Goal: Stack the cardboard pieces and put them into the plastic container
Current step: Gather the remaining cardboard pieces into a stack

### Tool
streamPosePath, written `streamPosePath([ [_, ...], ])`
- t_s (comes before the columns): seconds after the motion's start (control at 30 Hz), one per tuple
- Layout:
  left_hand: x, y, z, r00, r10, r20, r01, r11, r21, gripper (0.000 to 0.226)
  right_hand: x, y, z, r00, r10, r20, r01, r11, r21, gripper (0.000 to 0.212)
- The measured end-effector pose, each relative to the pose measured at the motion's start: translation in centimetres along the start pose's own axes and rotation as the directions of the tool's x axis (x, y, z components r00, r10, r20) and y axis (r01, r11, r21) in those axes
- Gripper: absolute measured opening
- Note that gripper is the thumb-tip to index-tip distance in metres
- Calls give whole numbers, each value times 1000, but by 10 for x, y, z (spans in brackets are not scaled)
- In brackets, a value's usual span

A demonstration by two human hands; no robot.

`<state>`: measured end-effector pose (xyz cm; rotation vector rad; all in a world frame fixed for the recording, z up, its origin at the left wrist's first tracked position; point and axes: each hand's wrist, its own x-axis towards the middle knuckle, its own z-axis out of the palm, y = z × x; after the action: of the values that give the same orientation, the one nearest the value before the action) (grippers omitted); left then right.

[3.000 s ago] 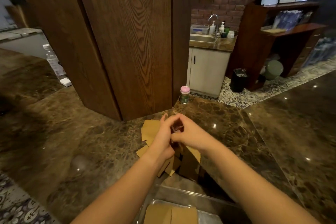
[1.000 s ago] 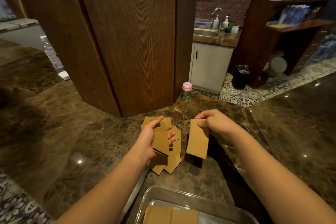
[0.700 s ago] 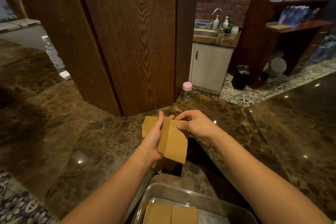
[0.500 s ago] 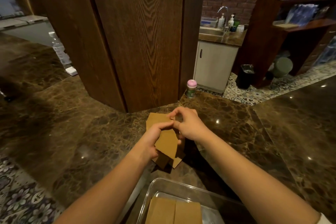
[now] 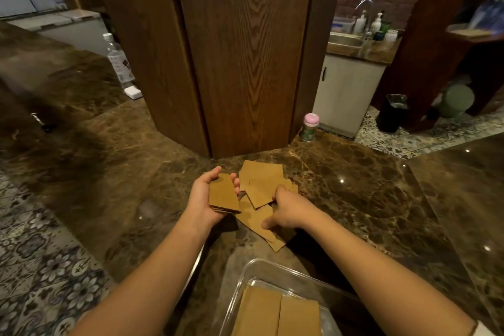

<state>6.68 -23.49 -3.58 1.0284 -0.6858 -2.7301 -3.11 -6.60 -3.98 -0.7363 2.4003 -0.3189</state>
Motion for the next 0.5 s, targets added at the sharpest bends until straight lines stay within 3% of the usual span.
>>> streamPosePath([
  [0.07,1,-3,0,1000,1,-19,-1,1000,8,30,-2,6,-12,995,-22,99,7,989,147,42],
  [0.13,1,-6,2,1000,1,-23,-1,1000,12,28,-6,16,-24,985,-36,167,-11,961,276,22],
  [0.27,1,-13,9,1000,-25,0,25,999,48,32,-21,40,-45,960,14,281,-159,850,502,23],
  [0.4,1,-21,18,1000,-12,15,10,995,103,37,-36,60,-61,945,-87,316,-108,827,551,8],
  [0.5,1,-27,25,1000,-5,27,1,991,132,44,-43,71,-71,930,-172,325,-92,747,658,25],
])
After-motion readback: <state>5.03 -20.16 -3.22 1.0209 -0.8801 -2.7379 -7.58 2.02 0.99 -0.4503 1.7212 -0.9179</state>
